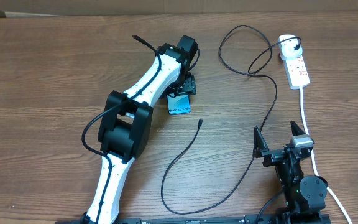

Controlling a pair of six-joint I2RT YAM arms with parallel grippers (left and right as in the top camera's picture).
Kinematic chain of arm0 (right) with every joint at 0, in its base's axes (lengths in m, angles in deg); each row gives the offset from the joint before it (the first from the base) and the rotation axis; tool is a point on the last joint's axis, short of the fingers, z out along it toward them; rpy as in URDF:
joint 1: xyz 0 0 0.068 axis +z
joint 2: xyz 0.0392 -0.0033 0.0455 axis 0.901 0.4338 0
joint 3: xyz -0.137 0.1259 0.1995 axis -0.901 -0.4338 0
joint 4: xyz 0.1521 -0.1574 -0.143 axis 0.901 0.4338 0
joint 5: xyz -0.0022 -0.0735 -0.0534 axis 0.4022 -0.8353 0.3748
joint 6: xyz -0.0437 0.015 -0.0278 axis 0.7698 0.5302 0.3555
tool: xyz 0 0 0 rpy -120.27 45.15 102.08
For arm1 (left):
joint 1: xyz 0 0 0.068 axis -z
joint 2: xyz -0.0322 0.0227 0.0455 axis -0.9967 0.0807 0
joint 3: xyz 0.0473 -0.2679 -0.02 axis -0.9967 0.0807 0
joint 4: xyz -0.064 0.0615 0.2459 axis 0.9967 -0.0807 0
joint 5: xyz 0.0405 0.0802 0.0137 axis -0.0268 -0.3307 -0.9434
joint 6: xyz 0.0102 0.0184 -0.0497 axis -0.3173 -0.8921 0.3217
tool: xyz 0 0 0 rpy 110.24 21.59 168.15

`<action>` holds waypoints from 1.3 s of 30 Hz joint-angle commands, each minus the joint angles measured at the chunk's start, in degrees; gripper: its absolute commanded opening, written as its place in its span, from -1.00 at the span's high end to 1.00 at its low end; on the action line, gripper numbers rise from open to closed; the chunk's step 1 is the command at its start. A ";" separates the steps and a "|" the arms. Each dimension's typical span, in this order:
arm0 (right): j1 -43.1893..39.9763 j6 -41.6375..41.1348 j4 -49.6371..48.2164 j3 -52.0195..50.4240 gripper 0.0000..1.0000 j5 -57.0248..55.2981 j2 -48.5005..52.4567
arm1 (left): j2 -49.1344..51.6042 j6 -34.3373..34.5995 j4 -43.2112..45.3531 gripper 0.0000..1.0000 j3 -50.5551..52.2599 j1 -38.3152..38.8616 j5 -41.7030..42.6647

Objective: Plug charger to phone and switch on socket

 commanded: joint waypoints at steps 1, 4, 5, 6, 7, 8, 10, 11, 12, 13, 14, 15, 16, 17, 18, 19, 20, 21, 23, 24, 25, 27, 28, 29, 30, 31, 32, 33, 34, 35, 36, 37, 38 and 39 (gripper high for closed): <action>0.20 0.24 -0.33 -0.59 -1.00 -0.52 -0.46 | 3.91 -0.55 -1.16 -0.61 3.13 -0.20 2.67; 0.20 0.26 -0.33 -0.59 -1.00 -0.52 -0.46 | 3.91 -0.52 -1.18 -0.61 3.13 -0.20 2.84; 0.20 0.26 -0.33 -0.59 -1.00 -0.52 -0.46 | 3.91 -0.52 -1.18 -0.60 3.13 -0.20 2.84; 0.20 0.26 -0.33 -0.59 -1.00 -0.52 -0.46 | 3.91 -0.52 -1.29 -0.58 3.13 -0.20 2.86; 0.20 0.26 -0.33 -0.59 -1.00 -0.52 -0.46 | 3.91 -0.52 -1.36 -0.56 3.13 -0.20 2.86; 0.20 0.26 -0.33 -0.59 -1.00 -0.52 -0.46 | 3.91 -0.52 -1.40 -0.55 3.13 -0.20 2.86; 0.20 0.26 -0.33 -0.59 -1.00 -0.52 -0.46 | 3.91 -0.52 -1.46 -0.55 3.13 -0.20 2.84; 0.20 0.26 -0.33 -0.59 -1.00 -0.52 -0.46 | 3.91 -0.55 -1.60 -0.55 3.13 -0.20 2.84; 0.20 0.26 -0.33 -0.59 -1.00 -0.52 -0.46 | 3.91 -0.55 -1.66 -0.55 3.13 -0.20 2.82; 0.20 0.26 -0.33 -0.59 -1.00 -0.52 -0.46 | 3.89 -0.55 -1.81 -0.55 3.10 -0.22 2.84; 0.20 0.26 -0.33 -0.59 -1.00 -0.52 -0.46 | 3.89 -0.55 -1.84 -0.55 3.10 -0.22 2.86; 0.20 0.26 -0.33 -0.59 -1.00 -0.52 -0.46 | 3.87 -0.55 -1.90 -0.55 3.08 -0.22 2.86; 0.20 0.26 -0.33 -0.59 -1.00 -0.52 -0.46 | 3.85 -0.52 -1.95 -0.55 3.06 -0.22 2.84; 0.20 0.26 -0.33 -0.59 -1.00 -0.52 -0.46 | 3.85 -0.55 -2.01 -0.55 2.97 -0.22 2.86; 0.20 0.24 -0.33 -0.59 -1.00 -0.52 -0.46 | 3.85 -0.55 -2.08 -0.55 2.84 -0.22 2.86; 0.20 0.26 -0.33 -0.59 -0.99 -0.52 -0.46 | 3.85 -0.55 -2.21 -0.55 2.71 -0.22 2.84; 0.20 0.26 -0.33 -0.59 -1.00 -0.52 -0.46 | 3.82 -0.55 -2.27 -0.55 2.58 -0.24 2.86; 0.20 0.26 -0.33 -0.59 -1.00 -0.52 -0.46 | 3.78 -0.52 -2.47 -0.56 2.38 -0.24 2.86; 0.20 0.26 -0.33 -0.59 -1.00 -0.52 -0.46 | 3.74 -0.55 -2.82 -0.55 1.97 -0.24 2.86; 0.20 0.26 -0.33 -0.59 -1.00 -0.52 -0.46 | 3.74 -0.55 -3.17 -0.55 1.64 -0.24 2.86; 0.20 0.26 -0.33 -0.59 -1.00 -0.52 -0.46 | 3.74 -0.55 -3.67 -0.54 1.16 -0.24 2.84; 0.20 0.26 -0.33 -0.59 -1.00 -0.52 -0.46 | 3.74 -0.55 -4.28 -0.54 0.26 -0.24 2.86; 0.20 0.26 -0.33 -0.59 -1.00 -0.52 -0.46 | 3.74 -0.55 -4.79 -0.54 -0.39 -0.22 2.86; 0.20 0.26 -0.33 -0.59 -1.00 -0.52 -0.46 | 3.74 -0.52 -5.22 -0.53 -1.01 -0.24 2.86; 0.20 0.26 -0.33 -0.59 -1.00 -0.52 -0.46 | 3.74 -0.52 -5.49 -0.53 -1.40 -0.24 2.86; 0.20 0.26 -0.33 -0.59 -1.00 -0.52 -0.46 | 3.74 -0.52 -5.86 -0.54 -1.84 -0.22 2.89; 0.20 0.24 -0.33 -0.59 -1.00 -0.52 -0.46 | 3.74 -0.52 -6.36 -0.53 -2.29 -0.22 3.06; 0.20 0.26 -0.33 -0.59 -1.00 -0.52 -0.46 | 3.74 -0.52 -6.71 -0.53 -2.60 -0.24 3.23; 0.20 0.24 -0.33 -0.59 -0.99 -0.52 -0.46 | 3.74 -0.52 -6.91 -0.51 -2.82 -0.24 3.30; 0.20 0.26 -0.33 -0.59 -1.00 -0.52 -0.46 | 3.74 -0.52 -7.06 -0.51 -3.02 -0.22 3.30; 0.20 0.26 -0.33 -0.59 -1.00 -0.52 -0.46 | 3.74 -0.52 -7.10 -0.51 -3.04 -0.22 3.28; 0.20 0.26 -0.33 -0.59 -1.00 -0.52 -0.46 | 3.74 -0.52 -7.13 -0.51 -3.04 -0.22 3.28; 0.20 0.26 -0.33 -0.59 -1.00 -0.52 -0.46 | 3.74 -0.52 -7.13 -0.50 -3.04 -0.22 3.30; 0.20 0.26 -0.33 -0.59 -1.00 -0.52 -0.46 | 3.74 -0.52 -7.13 -0.50 -3.04 -0.22 3.28</action>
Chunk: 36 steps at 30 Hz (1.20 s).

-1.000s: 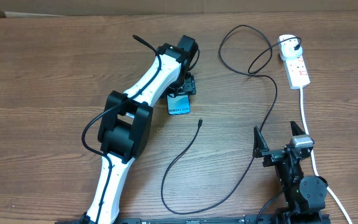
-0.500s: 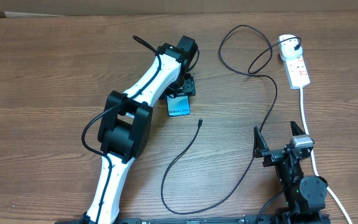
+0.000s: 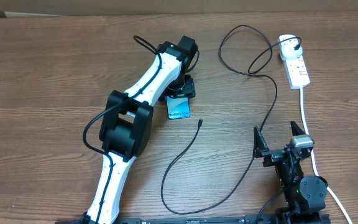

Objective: Plug charger to phone and switch on socket

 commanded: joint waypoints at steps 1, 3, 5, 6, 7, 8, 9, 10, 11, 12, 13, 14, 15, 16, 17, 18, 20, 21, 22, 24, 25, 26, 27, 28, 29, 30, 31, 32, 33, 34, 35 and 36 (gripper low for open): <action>0.20 0.28 -0.35 -0.59 -1.00 -0.52 -0.46 | 2.54 -0.52 -0.98 -0.50 -0.11 -0.22 0.70; 0.20 0.26 -0.35 -0.59 -1.00 -0.52 -0.46 | 2.54 -0.52 -0.96 -0.51 -0.13 -0.24 0.70; 0.20 0.28 -0.35 -0.59 -1.00 -0.52 -0.46 | 2.54 -0.55 -0.98 -0.51 -0.15 -0.26 0.70; 0.20 0.28 -0.35 -0.59 -1.00 -0.52 -0.46 | 2.54 -0.52 -0.98 -0.51 -0.15 -0.26 0.70; 0.20 0.28 -0.35 -0.59 -1.00 -0.52 -0.46 | 2.54 -0.52 -0.98 -0.50 -0.17 -0.26 0.70; 0.20 0.28 -0.35 -0.59 -1.00 -0.52 -0.46 | 2.54 -0.52 -1.05 -0.50 -0.31 -0.26 0.72; 0.20 0.28 -0.35 -0.59 -1.00 -0.52 -0.46 | 2.54 -0.55 -1.16 -0.50 -0.44 -0.26 0.83; 0.20 0.28 -0.35 -0.59 -1.00 -0.52 -0.46 | 2.54 -0.52 -1.20 -0.50 -0.55 -0.26 0.92; 0.20 0.28 -0.35 -0.59 -1.00 -0.52 -0.46 | 2.54 -0.52 -1.36 -0.50 -0.87 -0.26 1.20; 0.20 0.28 -0.35 -0.59 -1.00 -0.52 -0.46 | 2.54 -0.55 -1.53 -0.50 -1.18 -0.26 1.33; 0.20 0.28 -0.35 -0.59 -1.00 -0.52 -0.46 | 2.54 -0.55 -1.66 -0.50 -1.40 -0.26 1.31; 0.20 0.28 -0.35 -0.59 -1.00 -0.52 -0.46 | 2.54 -0.57 -1.99 -0.50 -1.88 -0.26 1.31; 0.20 0.28 -0.35 -0.59 -1.00 -0.52 -0.46 | 2.54 -0.59 -2.32 -0.50 -2.49 -0.26 1.29; 0.20 0.28 -0.35 -0.59 -1.00 -0.52 -0.46 | 2.54 -0.59 -2.56 -0.50 -2.91 -0.26 1.31; 0.20 0.28 -0.35 -0.59 -0.99 -0.52 -0.46 | 2.54 -0.57 -2.93 -0.50 -3.45 -0.26 1.31; 0.20 0.28 -0.35 -0.59 -1.00 -0.52 -0.46 | 2.54 -0.57 -3.32 -0.50 -4.02 -0.26 1.36; 0.20 0.28 -0.35 -0.59 -1.00 -0.52 -0.46 | 2.54 -0.57 -4.11 -0.50 -5.09 -0.26 1.57; 0.20 0.28 -0.35 -0.59 -1.00 -0.52 -0.46 | 2.54 -0.57 -4.74 -0.50 -5.88 -0.26 1.57; 0.20 0.28 -0.35 -0.59 -0.99 -0.52 -0.46 | 2.54 -0.57 -5.27 -0.50 -6.51 -0.26 1.70; 0.20 0.26 -0.35 -0.59 -1.00 -0.52 -0.46 | 2.54 -0.57 -6.21 -0.51 -7.93 -0.26 1.73; 0.20 0.28 -0.35 -0.59 -1.00 -0.52 -0.46 | 2.54 -0.57 -6.54 -0.51 -8.39 -0.26 1.73; 0.20 0.28 -0.35 -0.59 -1.00 -0.52 -0.46 | 2.54 -0.59 -6.84 -0.51 -8.98 -0.26 1.73; 0.20 0.28 -0.35 -0.59 -1.00 -0.52 -0.46 | 2.54 -0.61 -6.99 -0.51 -9.31 -0.26 1.73; 0.20 0.26 -0.35 -0.59 -1.00 -0.52 -0.46 | 2.54 -0.74 -7.30 -0.52 -9.97 -0.26 1.75; 0.20 0.28 -0.35 -0.59 -1.00 -0.52 -0.46 | 2.54 -0.74 -7.69 -0.52 -10.49 -0.28 1.73; 0.20 0.28 -0.35 -0.59 -1.00 -0.52 -0.46 | 2.54 -0.74 -7.91 -0.52 -10.75 -0.31 1.77; 0.20 0.28 -0.35 -0.59 -1.00 -0.52 -0.46 | 2.54 -0.76 -8.41 -0.52 -11.34 -0.35 2.16; 0.20 0.28 -0.35 -0.59 -1.00 -0.52 -0.46 | 2.54 -0.76 -8.85 -0.52 -11.87 -0.39 2.86; 0.20 0.28 -0.35 -0.59 -1.00 -0.52 -0.46 | 2.54 -0.76 -9.64 -0.52 -12.76 -0.63 4.76; 0.20 0.28 -0.35 -0.59 -1.00 -0.52 -0.46 | 2.54 -0.83 -10.08 -0.53 -13.42 -0.92 6.49; 0.20 0.28 -0.35 -0.59 -1.00 -0.52 -0.46 | 2.54 -1.09 -10.40 -0.52 -13.92 -1.14 8.04; 0.20 0.28 -0.35 -0.59 -1.00 -0.52 -0.46 | 2.54 -1.29 -10.69 -0.52 -14.49 -1.42 9.73</action>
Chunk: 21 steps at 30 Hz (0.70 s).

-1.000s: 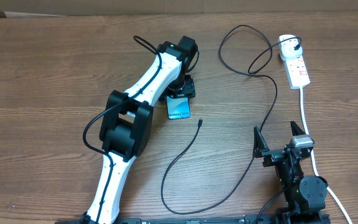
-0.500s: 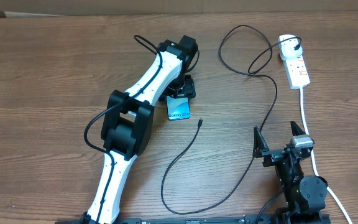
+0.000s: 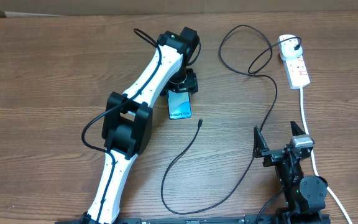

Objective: Plug charger to phone and switch on socket

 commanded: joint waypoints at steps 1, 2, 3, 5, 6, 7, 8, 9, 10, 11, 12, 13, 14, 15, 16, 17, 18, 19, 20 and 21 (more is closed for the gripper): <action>0.20 0.28 -0.33 -0.59 -1.00 -0.50 -0.46 | 0.28 -1.55 -1.07 -0.51 -3.63 -1.62 7.85; 0.20 0.28 -0.33 -0.59 -1.00 -0.50 -0.46 | 0.28 -1.73 -1.20 -0.50 -3.96 -1.92 8.59; 0.20 0.28 -0.33 -0.59 -1.00 -0.50 -0.46 | 0.28 -1.86 -1.22 -0.50 -4.28 -2.29 9.25; 0.20 0.28 -0.33 -0.59 -1.00 -0.50 -0.46 | 0.28 -1.97 -1.25 -0.51 -4.52 -2.99 9.09; 0.20 0.28 -0.33 -0.59 -1.00 -0.50 -0.46 | 0.28 -2.45 -1.25 -0.51 -4.52 -3.26 9.03; 0.20 0.28 -0.33 -0.59 -1.00 -0.52 -0.46 | 0.28 -2.93 -1.33 -0.53 -4.50 -3.43 8.87; 0.20 0.28 -0.33 -0.59 -1.00 -0.50 -0.46 | 0.31 -3.58 -1.44 -0.58 -4.50 -3.50 8.31; 0.20 0.28 -0.33 -0.59 -1.00 -0.50 -0.46 | 0.31 -4.24 -1.57 -0.71 -4.50 -3.48 7.39; 0.20 0.28 -0.33 -0.59 -1.00 -0.50 -0.46 | 0.31 -4.37 -1.77 -0.81 -4.50 -3.48 6.47; 0.20 0.28 -0.33 -0.59 -1.00 -0.50 -0.46 | 0.31 -4.39 -2.27 -0.96 -4.50 -3.26 4.63; 0.20 0.28 -0.33 -0.59 -1.00 -0.50 -0.46 | 0.31 -4.39 -2.51 -0.98 -4.50 -3.04 3.72; 0.20 0.28 -0.33 -0.59 -1.00 -0.50 -0.46 | 0.35 -4.37 -2.73 -1.00 -4.20 -2.54 1.53; 0.20 0.28 -0.33 -0.59 -1.00 -0.50 -0.46 | 0.35 -4.37 -2.73 -1.00 -3.91 -2.19 0.55; 0.20 0.28 -0.33 -0.59 -1.00 -0.50 -0.46 | 0.35 -4.37 -2.71 -1.00 -3.69 -1.95 -0.02; 0.20 0.28 -0.33 -0.59 -1.00 -0.50 -0.46 | 0.37 -4.37 -2.64 -1.00 -3.32 -1.57 -0.57; 0.20 0.28 -0.33 -0.59 -1.00 -0.50 -0.46 | 0.39 -4.35 -2.40 -1.00 -2.82 -1.31 -0.79; 0.20 0.28 -0.33 -0.59 -1.00 -0.50 -0.46 | 0.39 -4.35 -2.14 -1.00 -2.38 -1.03 -0.94; 0.20 0.28 -0.33 -0.59 -1.00 -0.50 -0.46 | 0.39 -4.33 -1.70 -0.99 -1.81 -0.74 -1.36; 0.20 0.28 -0.33 -0.59 -1.00 -0.50 -0.46 | 0.39 -4.09 -1.18 -1.00 -0.94 -0.46 -2.32; 0.20 0.28 -0.33 -0.59 -1.00 -0.50 -0.46 | 0.39 -3.82 -0.79 -1.00 -0.31 -0.26 -3.41</action>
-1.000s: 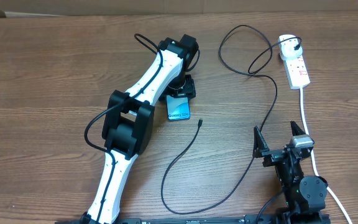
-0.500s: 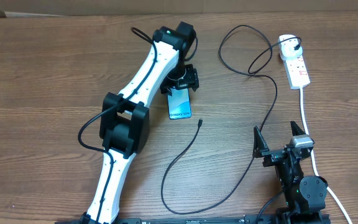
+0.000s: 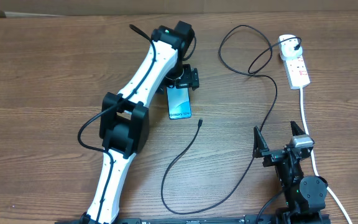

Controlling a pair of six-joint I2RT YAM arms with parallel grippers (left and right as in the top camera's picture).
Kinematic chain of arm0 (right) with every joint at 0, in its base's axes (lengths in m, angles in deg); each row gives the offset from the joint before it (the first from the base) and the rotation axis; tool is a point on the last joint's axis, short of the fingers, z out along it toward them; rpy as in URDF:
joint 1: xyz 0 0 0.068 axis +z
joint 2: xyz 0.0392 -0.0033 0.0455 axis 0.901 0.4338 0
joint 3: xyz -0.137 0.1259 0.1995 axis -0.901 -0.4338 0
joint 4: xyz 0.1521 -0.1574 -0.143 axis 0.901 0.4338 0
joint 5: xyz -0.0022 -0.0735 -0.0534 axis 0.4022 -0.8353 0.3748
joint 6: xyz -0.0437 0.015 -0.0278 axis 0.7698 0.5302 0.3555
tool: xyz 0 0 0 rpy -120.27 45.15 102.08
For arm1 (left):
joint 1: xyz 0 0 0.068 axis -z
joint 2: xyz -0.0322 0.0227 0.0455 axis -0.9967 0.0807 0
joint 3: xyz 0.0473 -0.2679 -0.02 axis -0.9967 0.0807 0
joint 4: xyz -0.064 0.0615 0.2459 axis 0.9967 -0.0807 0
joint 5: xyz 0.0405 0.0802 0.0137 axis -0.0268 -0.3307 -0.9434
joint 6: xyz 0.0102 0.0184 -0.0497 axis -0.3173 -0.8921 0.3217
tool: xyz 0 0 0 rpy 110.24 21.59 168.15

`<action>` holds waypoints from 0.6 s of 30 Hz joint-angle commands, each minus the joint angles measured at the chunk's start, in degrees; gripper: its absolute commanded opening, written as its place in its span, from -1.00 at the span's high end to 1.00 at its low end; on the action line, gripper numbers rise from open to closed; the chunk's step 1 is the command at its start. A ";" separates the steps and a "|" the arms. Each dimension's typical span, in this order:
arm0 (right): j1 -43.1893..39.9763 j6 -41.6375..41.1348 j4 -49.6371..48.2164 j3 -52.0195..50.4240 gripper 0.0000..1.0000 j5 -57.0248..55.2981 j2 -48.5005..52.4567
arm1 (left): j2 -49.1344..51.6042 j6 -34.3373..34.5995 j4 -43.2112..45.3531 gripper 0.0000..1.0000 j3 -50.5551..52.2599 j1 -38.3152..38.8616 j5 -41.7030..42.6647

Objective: Plug charger to phone and switch on socket

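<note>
A phone [image 3: 179, 104] with a light blue screen lies flat on the wooden table in the overhead view. My left gripper [image 3: 183, 81] sits right at its far end; whether its fingers still touch the phone is hidden by the wrist. A black charger cable [image 3: 253, 102] runs from the white socket strip [image 3: 294, 62] at the far right, and its loose plug end [image 3: 200, 122] lies just right of the phone's near end. My right gripper [image 3: 278, 140] stands open near the front edge, well away from cable and phone.
The socket strip's white lead [image 3: 307, 124] runs down the right side past my right arm. The long white left arm [image 3: 143, 81] crosses the middle of the table. A cardboard box edge shows at the far left corner.
My left gripper has drawn back a little toward the far edge, so more of the phone shows. The phone, cable and right arm have not moved.
At first my left gripper covered most of the phone, with only its near end showing. At each later moment the gripper stood farther back and more of the phone lay bare. The phone now lies almost fully uncovered beside the plug end.
</note>
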 commanded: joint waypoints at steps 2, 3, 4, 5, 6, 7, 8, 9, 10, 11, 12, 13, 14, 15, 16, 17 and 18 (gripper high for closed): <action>0.20 0.22 -0.31 -0.59 -0.99 -0.52 -0.46 | 0.42 0.68 2.38 -1.00 4.96 1.42 -6.54; 0.20 0.22 -0.31 -0.59 -1.00 -0.52 -0.46 | 0.42 0.66 3.15 -0.99 5.86 1.40 -6.58; 0.20 0.22 -0.31 -0.59 -1.00 -0.52 -0.46 | 0.42 0.68 3.82 -1.00 6.69 1.40 -6.60; 0.20 0.20 -0.31 -0.59 -1.00 -0.52 -0.46 | 0.42 0.66 4.79 -0.99 7.74 1.29 -6.60; 0.20 0.22 -0.31 -0.59 -1.00 -0.52 -0.46 | 0.42 0.66 5.55 -1.00 8.48 1.18 -6.58; 0.20 0.22 -0.31 -0.59 -1.00 -0.52 -0.46 | 0.42 0.61 6.51 -1.00 9.22 1.05 -6.58; 0.20 0.22 -0.31 -0.59 -1.00 -0.52 -0.46 | 0.42 0.59 6.97 -1.00 9.64 0.96 -6.64; 0.20 0.22 -0.31 -0.59 -1.00 -0.52 -0.46 | 0.42 0.61 7.61 -1.00 10.10 0.81 -6.75; 0.20 0.22 -0.31 -0.59 -1.00 -0.52 -0.46 | 0.42 0.61 7.96 -1.00 10.29 0.70 -6.78; 0.20 0.22 -0.31 -0.59 -1.00 -0.52 -0.46 | 0.42 0.61 8.26 -1.00 10.36 0.59 -6.78; 0.20 0.22 -0.31 -0.59 -1.00 -0.52 -0.46 | 0.42 0.61 8.55 -0.99 10.36 0.57 -6.80; 0.20 0.22 -0.31 -0.59 -0.99 -0.52 -0.46 | 0.42 0.61 8.96 -0.99 10.36 0.57 -6.80; 0.20 0.22 -0.31 -0.59 -1.00 -0.52 -0.46 | 0.42 0.59 9.42 -1.00 10.36 0.59 -6.80; 0.20 0.20 -0.31 -0.59 -1.00 -0.52 -0.46 | 0.42 0.61 9.66 -0.99 10.38 0.61 -6.82; 0.20 0.20 -0.31 -0.59 -1.00 -0.52 -0.46 | 0.44 0.61 9.90 -1.00 10.43 0.66 -6.80; 0.20 0.20 -0.31 -0.59 -1.00 -0.52 -0.46 | 0.44 0.61 10.08 -1.00 10.54 0.70 -6.80; 0.20 0.22 -0.31 -0.59 -1.00 -0.52 -0.46 | 0.44 0.61 10.32 -1.00 10.64 0.74 -6.80</action>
